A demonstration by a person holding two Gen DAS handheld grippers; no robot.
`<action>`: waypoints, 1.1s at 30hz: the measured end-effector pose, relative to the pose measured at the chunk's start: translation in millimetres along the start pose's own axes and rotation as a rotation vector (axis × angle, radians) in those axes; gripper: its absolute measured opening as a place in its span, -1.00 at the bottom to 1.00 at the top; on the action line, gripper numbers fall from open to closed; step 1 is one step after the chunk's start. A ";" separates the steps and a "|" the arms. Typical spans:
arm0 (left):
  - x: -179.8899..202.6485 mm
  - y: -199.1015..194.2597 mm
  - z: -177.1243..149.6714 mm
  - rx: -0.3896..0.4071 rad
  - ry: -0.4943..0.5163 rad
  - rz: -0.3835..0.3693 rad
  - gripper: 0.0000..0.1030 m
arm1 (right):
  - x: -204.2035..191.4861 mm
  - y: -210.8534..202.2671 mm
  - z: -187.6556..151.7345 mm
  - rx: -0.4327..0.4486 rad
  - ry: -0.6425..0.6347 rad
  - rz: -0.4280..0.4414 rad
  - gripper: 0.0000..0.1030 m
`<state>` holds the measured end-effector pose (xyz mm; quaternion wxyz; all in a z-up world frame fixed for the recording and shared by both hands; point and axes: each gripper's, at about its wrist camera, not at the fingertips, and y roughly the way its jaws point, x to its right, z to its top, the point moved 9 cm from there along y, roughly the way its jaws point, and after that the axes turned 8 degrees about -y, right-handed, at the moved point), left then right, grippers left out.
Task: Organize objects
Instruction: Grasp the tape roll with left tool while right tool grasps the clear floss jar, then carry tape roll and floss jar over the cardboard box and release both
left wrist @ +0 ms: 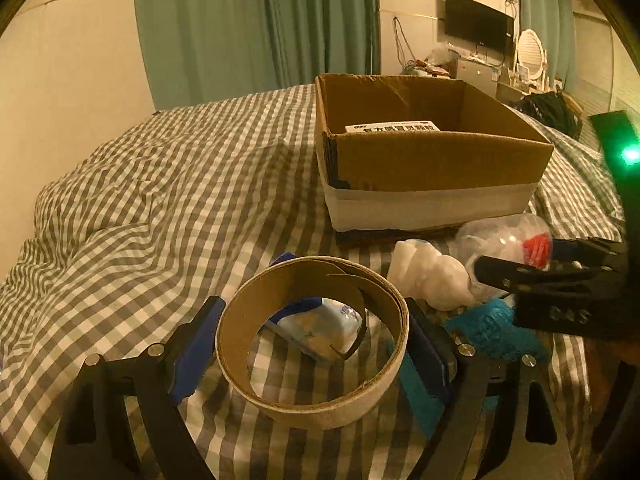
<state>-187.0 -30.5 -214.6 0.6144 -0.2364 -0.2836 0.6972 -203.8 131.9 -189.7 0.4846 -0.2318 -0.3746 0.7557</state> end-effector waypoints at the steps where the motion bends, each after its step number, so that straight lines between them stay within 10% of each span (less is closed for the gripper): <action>1: -0.4 -0.7 -1.2 -0.006 0.002 0.010 0.71 | -0.5 -6.5 -2.0 0.004 -0.004 0.008 0.71; 19: 14.1 -83.8 2.5 0.050 0.000 -0.013 0.71 | -1.2 -141.6 -24.4 0.172 -0.003 -0.025 0.71; 33: 44.0 -124.3 76.5 0.132 0.032 -0.141 0.71 | 15.1 -207.3 17.6 0.322 -0.060 -0.087 0.71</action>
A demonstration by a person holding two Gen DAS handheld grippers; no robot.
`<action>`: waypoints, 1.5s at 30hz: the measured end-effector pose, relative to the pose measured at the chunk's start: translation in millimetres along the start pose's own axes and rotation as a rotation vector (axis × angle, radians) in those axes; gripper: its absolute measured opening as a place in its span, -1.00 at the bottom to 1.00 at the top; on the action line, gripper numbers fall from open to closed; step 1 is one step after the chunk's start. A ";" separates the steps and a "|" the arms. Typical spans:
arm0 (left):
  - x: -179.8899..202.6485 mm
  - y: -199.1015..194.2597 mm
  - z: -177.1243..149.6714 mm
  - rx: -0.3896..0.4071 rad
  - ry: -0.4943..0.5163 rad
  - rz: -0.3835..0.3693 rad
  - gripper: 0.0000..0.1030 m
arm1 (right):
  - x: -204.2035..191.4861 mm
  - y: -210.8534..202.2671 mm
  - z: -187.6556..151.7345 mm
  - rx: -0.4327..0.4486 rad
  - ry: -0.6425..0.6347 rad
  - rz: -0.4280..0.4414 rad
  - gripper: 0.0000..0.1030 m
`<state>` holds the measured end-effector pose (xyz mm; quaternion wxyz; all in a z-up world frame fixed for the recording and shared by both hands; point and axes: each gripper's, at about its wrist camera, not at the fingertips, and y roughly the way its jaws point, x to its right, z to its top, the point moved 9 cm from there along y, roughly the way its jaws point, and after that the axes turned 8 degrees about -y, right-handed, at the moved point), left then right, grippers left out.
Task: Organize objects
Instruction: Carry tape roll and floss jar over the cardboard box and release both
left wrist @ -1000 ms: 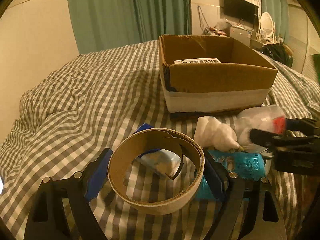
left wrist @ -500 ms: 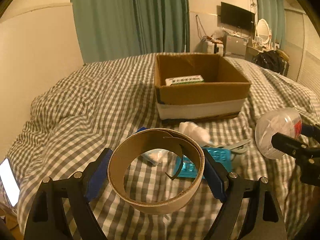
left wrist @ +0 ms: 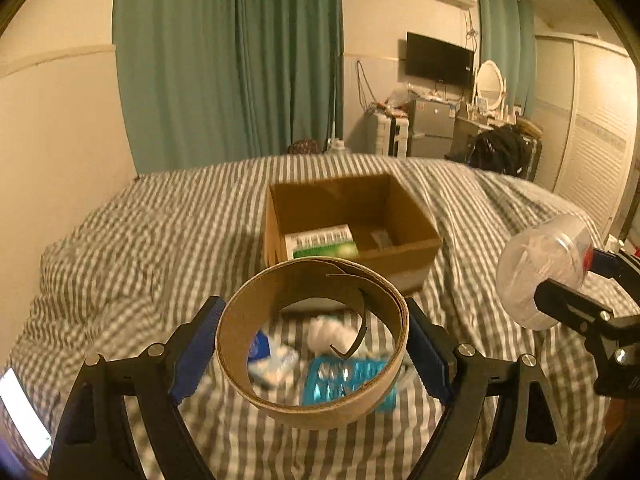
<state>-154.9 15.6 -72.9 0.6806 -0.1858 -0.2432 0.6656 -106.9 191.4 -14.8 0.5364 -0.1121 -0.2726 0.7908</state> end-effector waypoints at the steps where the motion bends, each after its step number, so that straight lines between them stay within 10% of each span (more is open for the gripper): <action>1: 0.0 0.4 8.6 0.010 0.003 0.001 0.71 | 2.1 -1.2 9.3 0.018 -0.028 -0.025 0.71; 16: 8.4 73.8 114.3 0.098 0.033 0.010 0.71 | 22.6 60.3 122.4 0.143 -0.111 0.003 0.71; 30: 6.2 191.2 88.5 -0.024 0.039 0.037 0.71 | 41.5 183.9 125.1 0.051 -0.084 0.028 0.71; 45: 18.1 219.3 66.2 -0.059 0.102 0.030 0.74 | 35.1 238.3 113.6 -0.007 -0.062 0.044 0.71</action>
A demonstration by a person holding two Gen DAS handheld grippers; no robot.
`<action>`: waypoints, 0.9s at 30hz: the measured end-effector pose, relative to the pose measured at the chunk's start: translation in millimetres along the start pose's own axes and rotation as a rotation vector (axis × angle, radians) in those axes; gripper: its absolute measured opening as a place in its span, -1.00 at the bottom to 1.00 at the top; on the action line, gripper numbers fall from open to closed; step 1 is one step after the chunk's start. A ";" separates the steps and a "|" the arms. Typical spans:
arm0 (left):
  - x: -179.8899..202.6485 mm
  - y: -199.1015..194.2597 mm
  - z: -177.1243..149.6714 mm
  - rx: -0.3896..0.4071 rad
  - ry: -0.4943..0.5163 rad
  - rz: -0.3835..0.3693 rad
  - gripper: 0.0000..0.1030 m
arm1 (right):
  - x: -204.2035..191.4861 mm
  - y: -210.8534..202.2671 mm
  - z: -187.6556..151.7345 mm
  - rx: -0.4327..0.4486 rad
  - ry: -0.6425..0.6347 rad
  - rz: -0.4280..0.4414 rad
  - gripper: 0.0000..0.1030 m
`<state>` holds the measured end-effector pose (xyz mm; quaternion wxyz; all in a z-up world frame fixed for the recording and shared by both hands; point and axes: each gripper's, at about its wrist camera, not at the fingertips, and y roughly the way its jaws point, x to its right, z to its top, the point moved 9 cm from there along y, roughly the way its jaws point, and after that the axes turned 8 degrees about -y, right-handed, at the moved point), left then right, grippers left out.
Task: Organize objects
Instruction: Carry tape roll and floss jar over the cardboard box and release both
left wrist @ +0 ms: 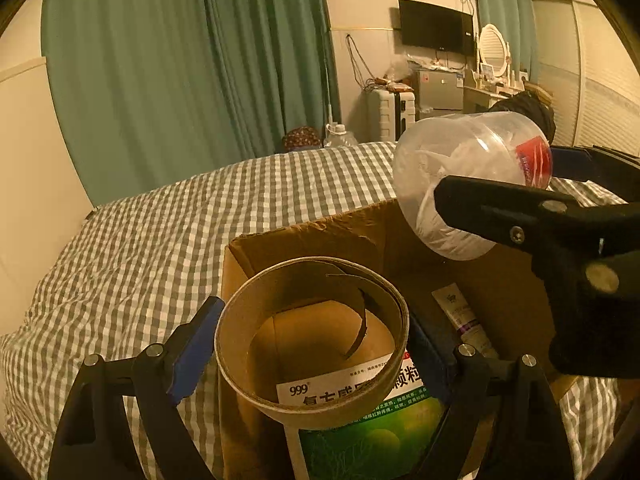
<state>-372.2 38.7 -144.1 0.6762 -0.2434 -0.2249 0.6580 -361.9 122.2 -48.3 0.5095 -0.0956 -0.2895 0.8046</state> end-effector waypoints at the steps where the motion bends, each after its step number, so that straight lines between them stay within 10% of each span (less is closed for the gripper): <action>1: -0.4 -1.3 -0.6 0.000 -0.002 -0.003 0.75 | -1.4 -1.3 0.5 -0.002 0.001 -0.004 0.71; 4: -2.9 -8.9 0.6 0.012 -0.009 0.018 1.00 | -1.3 -7.5 1.0 -0.027 0.003 -0.027 0.74; 27: -31.5 -199.2 17.8 0.186 -0.112 0.019 1.00 | -16.2 -215.2 17.6 0.121 -0.006 -0.122 0.77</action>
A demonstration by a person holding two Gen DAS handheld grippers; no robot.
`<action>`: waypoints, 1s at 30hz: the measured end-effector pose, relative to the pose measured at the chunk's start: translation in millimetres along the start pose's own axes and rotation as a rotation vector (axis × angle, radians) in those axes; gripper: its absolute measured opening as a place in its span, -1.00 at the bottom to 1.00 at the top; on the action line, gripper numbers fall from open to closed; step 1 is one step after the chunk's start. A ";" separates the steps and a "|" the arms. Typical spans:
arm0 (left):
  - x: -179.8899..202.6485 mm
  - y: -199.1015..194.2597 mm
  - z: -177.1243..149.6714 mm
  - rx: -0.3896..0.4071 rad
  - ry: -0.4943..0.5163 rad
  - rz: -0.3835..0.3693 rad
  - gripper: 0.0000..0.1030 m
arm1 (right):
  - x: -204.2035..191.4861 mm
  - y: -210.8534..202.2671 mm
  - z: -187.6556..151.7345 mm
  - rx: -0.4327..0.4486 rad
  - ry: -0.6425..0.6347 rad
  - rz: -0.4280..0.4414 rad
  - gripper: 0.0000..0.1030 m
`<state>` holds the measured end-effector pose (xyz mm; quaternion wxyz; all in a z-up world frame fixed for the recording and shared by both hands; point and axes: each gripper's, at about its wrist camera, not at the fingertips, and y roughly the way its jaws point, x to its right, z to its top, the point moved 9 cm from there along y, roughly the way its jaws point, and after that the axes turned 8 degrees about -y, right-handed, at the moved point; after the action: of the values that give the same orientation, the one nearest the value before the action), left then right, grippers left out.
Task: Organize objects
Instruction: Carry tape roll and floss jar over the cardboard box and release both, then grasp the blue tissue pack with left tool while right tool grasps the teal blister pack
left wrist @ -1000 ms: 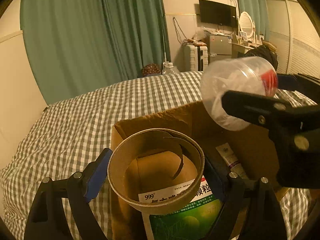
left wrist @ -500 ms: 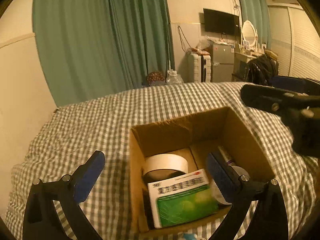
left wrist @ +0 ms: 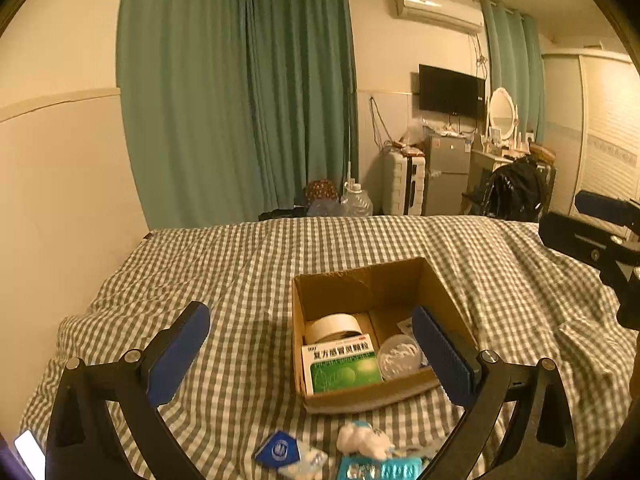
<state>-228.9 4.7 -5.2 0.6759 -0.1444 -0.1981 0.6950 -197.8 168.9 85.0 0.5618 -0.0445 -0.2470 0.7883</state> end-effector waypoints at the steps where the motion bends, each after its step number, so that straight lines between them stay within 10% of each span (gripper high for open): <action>1: -1.5 -6.0 -2.9 0.000 -0.005 -0.002 1.00 | -1.5 -9.8 -3.5 0.002 -0.001 0.001 0.78; 12: -29.7 -35.2 -63.1 -0.028 -0.027 0.046 1.00 | -37.9 -33.7 -69.3 -0.051 -0.012 0.038 0.78; 30: -77.8 34.1 -198.2 -0.237 -0.087 0.145 1.00 | -133.1 63.7 -217.8 -0.328 -0.133 0.248 0.78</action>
<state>-162.7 -57.2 -200.8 0.5930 -0.2069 -0.2967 0.7194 -128.5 106.3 -161.0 0.4282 -0.1132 -0.4010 0.8019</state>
